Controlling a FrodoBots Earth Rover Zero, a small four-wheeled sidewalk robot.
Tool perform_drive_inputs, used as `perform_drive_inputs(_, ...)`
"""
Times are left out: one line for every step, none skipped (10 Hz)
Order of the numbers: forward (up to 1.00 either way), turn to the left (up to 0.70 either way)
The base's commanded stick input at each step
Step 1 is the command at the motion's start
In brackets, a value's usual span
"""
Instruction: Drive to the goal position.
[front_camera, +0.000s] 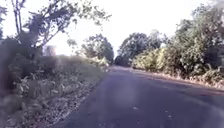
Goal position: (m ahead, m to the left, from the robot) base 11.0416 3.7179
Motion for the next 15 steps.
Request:
perform_drive_inputs(0.85,0.00)
perform_drive_inputs(0.85,0.00)
perform_drive_inputs(0.85,0.00)
perform_drive_inputs(0.85,0.00)
perform_drive_inputs(0.85,0.00)
perform_drive_inputs(0.85,0.00)
perform_drive_inputs(0.85,0.00)
perform_drive_inputs(0.85,0.00)
perform_drive_inputs(0.85,0.00)
perform_drive_inputs(0.85,0.00)
perform_drive_inputs(0.85,0.00)
perform_drive_inputs(0.85,0.00)
perform_drive_inputs(0.85,0.00)
perform_drive_inputs(0.85,-0.13)
perform_drive_inputs(0.85,-0.32)
